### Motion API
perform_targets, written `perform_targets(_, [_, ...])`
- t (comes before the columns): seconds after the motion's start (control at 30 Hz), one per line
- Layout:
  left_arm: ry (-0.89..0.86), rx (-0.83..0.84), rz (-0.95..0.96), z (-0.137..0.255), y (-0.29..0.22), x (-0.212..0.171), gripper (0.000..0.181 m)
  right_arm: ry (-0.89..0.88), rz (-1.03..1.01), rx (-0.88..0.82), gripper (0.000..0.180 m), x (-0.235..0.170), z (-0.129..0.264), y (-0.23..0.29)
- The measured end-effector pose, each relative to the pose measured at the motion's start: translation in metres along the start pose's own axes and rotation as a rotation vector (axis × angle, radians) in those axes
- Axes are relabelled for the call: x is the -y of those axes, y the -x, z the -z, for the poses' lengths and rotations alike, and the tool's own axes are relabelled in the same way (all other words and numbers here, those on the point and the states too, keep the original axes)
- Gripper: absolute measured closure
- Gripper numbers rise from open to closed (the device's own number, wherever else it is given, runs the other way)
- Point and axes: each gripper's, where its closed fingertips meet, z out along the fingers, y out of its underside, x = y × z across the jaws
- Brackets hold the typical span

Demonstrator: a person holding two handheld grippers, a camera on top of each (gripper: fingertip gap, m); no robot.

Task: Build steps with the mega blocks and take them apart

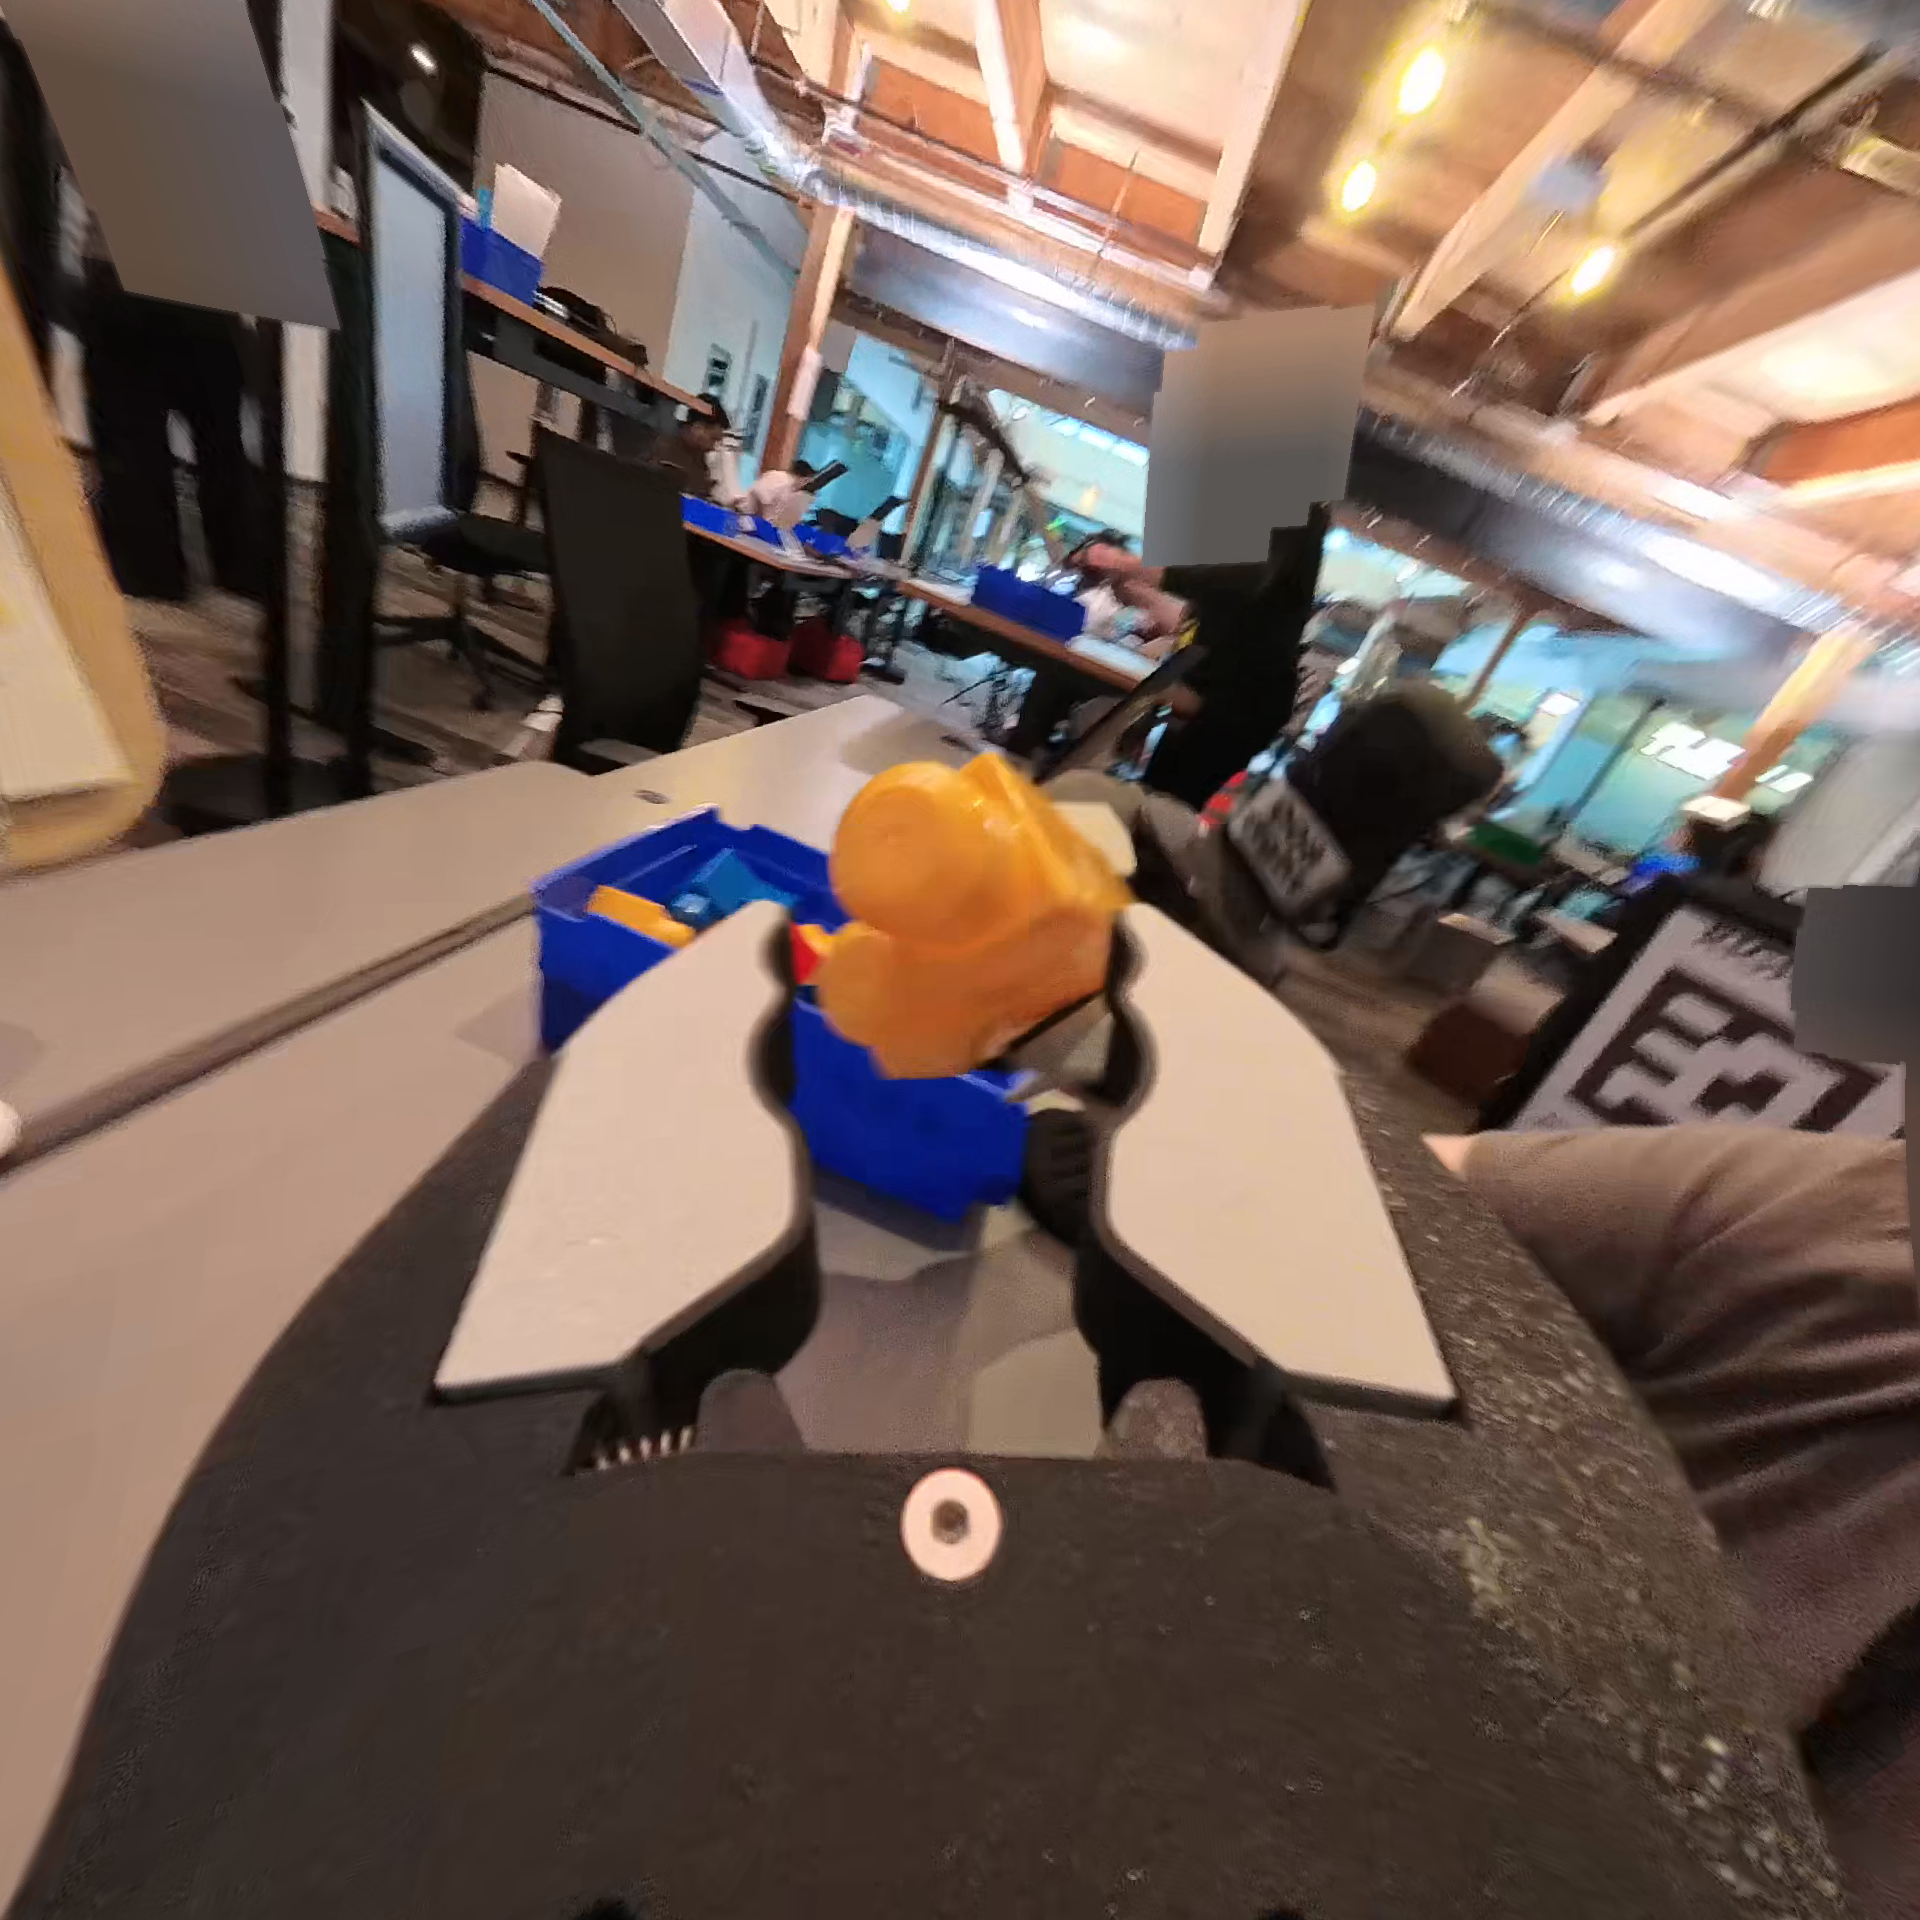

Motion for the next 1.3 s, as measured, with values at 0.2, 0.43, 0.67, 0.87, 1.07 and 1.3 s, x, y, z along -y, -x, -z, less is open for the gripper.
perform_targets(0.2, [-0.013, -0.142, -0.149, 0.005, -0.025, 0.000, 0.105, -0.084, -0.647, 0.537, 0.142, 0.018, 0.020, 0.014])
perform_targets(0.43, [0.099, -0.189, -0.126, -0.012, -0.031, -0.028, 0.145, -0.007, -0.642, 0.684, 0.142, 0.004, 0.020, 0.035])
perform_targets(0.67, [-0.162, -0.161, -0.117, 0.052, -0.035, 0.053, 0.144, 0.106, -0.581, 0.476, 0.142, -0.010, 0.087, -0.051])
perform_targets(0.87, [-0.081, -0.094, -0.204, 0.053, -0.036, 0.048, 0.145, 0.910, -0.588, -0.064, 0.141, -0.192, 0.210, -0.136])
perform_targets(1.07, [0.028, -0.110, -0.117, 0.027, -0.026, 0.015, 0.145, 1.010, -0.745, -0.149, 0.133, -0.254, 0.214, -0.151])
perform_targets(1.3, [0.078, -0.120, 0.139, 0.001, -0.004, -0.019, 0.145, 0.525, -0.165, -0.179, 0.112, -0.104, 0.122, -0.152])
